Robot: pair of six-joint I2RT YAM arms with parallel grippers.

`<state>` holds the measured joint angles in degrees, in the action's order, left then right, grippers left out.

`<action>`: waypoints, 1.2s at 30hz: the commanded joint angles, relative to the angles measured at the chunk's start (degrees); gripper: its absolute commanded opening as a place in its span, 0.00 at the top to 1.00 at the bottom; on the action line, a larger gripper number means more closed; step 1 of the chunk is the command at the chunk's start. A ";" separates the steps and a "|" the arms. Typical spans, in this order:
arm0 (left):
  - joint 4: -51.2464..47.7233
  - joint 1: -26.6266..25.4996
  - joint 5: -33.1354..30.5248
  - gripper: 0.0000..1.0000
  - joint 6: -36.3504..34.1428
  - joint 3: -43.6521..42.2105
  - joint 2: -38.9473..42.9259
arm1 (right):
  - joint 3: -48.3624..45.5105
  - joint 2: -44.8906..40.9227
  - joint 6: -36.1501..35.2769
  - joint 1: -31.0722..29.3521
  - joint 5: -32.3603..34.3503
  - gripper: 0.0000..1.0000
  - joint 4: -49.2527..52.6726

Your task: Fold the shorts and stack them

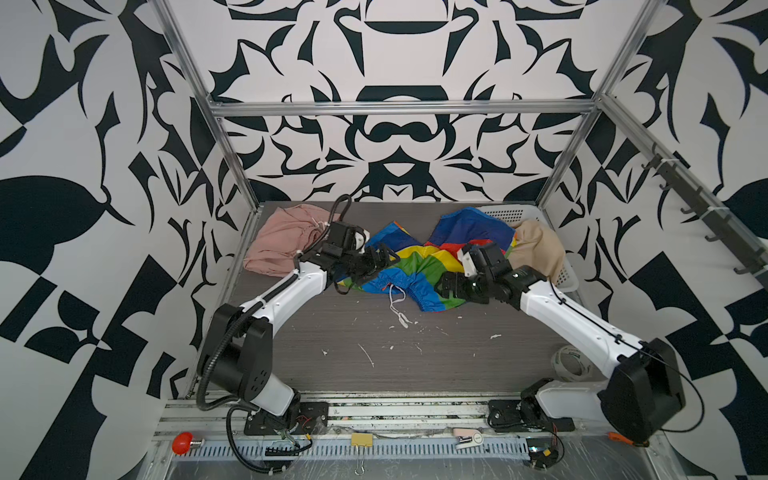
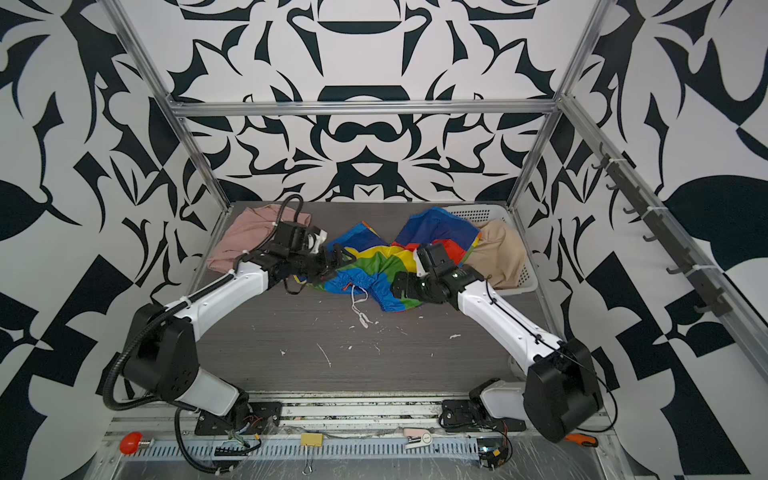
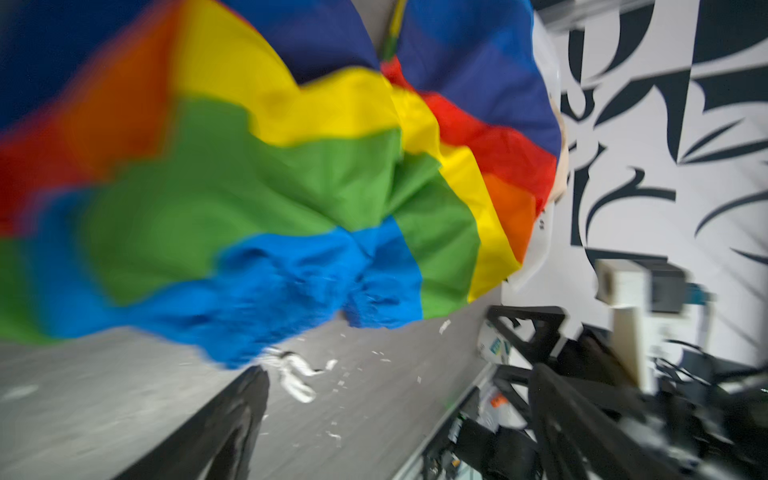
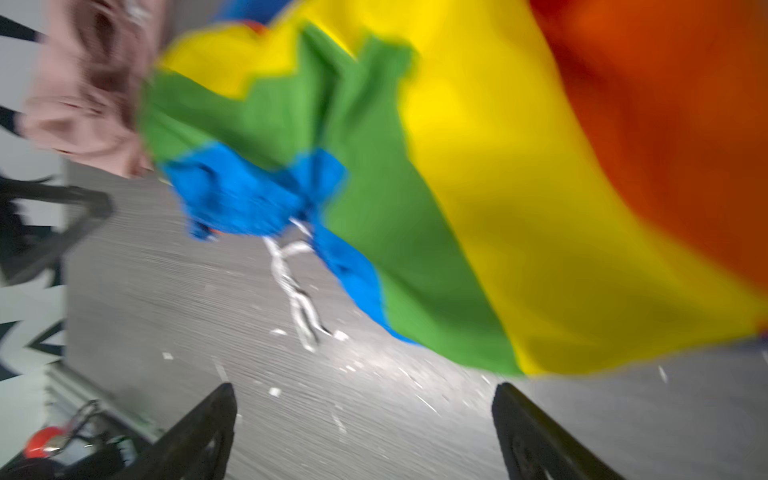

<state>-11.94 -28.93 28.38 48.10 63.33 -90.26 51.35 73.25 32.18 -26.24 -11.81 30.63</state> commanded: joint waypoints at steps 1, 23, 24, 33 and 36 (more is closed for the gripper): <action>6.69 -4.16 2.34 0.01 7.21 -0.32 -2.75 | -5.58 -2.26 2.92 0.00 1.37 0.00 -2.41; 30.35 -1.68 3.63 0.01 32.74 -23.79 7.81 | 8.21 20.48 11.27 -5.49 0.93 1.00 -21.58; 32.98 -1.71 4.09 0.01 35.29 -24.68 7.67 | 9.75 21.14 12.02 -6.31 0.97 1.00 -21.82; 37.53 5.59 -2.53 0.01 45.95 -37.50 20.01 | 25.11 31.60 17.55 -13.89 -1.24 1.00 -24.03; 30.76 7.27 -6.61 0.01 45.54 -39.31 26.51 | 28.08 35.18 19.04 -15.73 -1.48 1.00 -24.59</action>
<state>22.37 -22.65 26.24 91.31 25.08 -68.25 76.29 107.04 48.56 -40.40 -11.77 7.90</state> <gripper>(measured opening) 0.992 0.044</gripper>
